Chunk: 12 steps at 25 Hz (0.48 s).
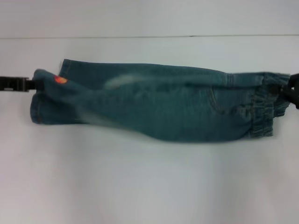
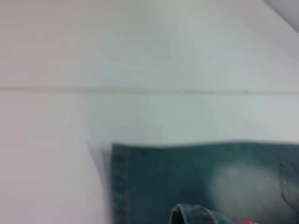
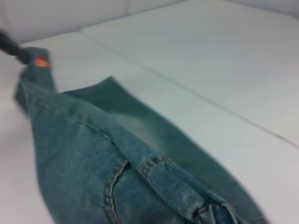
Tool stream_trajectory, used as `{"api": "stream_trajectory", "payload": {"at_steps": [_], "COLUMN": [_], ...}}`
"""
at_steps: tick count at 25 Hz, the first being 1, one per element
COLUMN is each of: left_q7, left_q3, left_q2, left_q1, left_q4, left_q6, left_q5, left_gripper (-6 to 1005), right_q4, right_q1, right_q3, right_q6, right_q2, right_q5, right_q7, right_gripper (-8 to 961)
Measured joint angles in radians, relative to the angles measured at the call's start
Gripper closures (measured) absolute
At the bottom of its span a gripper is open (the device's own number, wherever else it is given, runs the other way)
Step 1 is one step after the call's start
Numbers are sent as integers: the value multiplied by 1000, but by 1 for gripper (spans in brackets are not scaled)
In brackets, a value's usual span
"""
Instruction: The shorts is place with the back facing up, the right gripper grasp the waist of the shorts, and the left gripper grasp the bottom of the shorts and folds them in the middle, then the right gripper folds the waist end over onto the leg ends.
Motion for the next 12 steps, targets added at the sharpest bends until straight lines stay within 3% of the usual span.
{"api": "stream_trajectory", "payload": {"at_steps": [7,12], "left_q7": [13,9], "left_q3": [22,63], "left_q2": [-13,-29], "left_q1": [-7,-8], "left_q4": [-59,-65], "left_q6": [-166,-221], "left_q5": [-29,-29], "left_gripper": [930,932], "right_q4": [93,124], "right_q1": [29,35], "right_q3": [-8,-21], "right_q6": [185,243], "right_q2": [-5,-6], "right_q5": [-8,-9], "right_q7": [26,16], "right_gripper": [855,846]}}
